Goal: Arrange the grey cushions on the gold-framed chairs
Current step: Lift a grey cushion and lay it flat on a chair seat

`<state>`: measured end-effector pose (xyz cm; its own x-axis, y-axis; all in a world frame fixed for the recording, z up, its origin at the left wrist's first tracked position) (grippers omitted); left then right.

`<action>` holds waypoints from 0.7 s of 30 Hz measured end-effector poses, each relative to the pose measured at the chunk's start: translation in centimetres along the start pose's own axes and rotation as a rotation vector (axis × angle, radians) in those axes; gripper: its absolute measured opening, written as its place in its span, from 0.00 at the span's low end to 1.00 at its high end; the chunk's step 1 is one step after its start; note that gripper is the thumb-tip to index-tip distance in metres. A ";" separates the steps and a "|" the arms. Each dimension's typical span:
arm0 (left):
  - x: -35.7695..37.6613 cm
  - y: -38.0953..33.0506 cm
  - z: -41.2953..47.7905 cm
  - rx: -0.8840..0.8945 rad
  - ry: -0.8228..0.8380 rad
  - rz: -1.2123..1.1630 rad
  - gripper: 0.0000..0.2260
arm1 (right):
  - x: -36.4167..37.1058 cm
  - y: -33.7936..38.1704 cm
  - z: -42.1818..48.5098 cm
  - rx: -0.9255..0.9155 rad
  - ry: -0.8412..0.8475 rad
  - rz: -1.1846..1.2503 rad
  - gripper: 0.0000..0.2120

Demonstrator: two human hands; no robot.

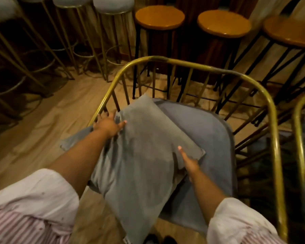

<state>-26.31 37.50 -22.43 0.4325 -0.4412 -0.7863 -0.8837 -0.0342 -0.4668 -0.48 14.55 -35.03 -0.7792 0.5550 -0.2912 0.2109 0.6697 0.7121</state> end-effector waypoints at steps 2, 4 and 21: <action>0.8 2.5 2.2 -0.067 0.018 0.051 0.39 | 1.2 -1.9 0.8 0.056 0.043 0.065 0.61; 1.6 4.1 2.7 -0.117 0.027 0.063 0.40 | 2.1 -3.6 1.3 0.107 0.066 0.076 0.58; 6.9 6.4 -1.0 -0.258 0.145 -0.377 0.32 | -3.6 -0.6 2.5 -0.100 0.021 0.136 0.50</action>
<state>-29.13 33.31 -30.41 0.7185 -0.4746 -0.5084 -0.6932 -0.4295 -0.5788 3.72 13.43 -36.01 -0.7595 0.6265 -0.1751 0.2567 0.5360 0.8043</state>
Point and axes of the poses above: each hand's wrist, its own z-axis towards the middle knuckle, its own x-axis out of the palm, y = z × x, the point moved 10 cm from there along z, towards the middle knuckle, and after that the axes turned 10 degrees about -z, right-handed, at the moved point
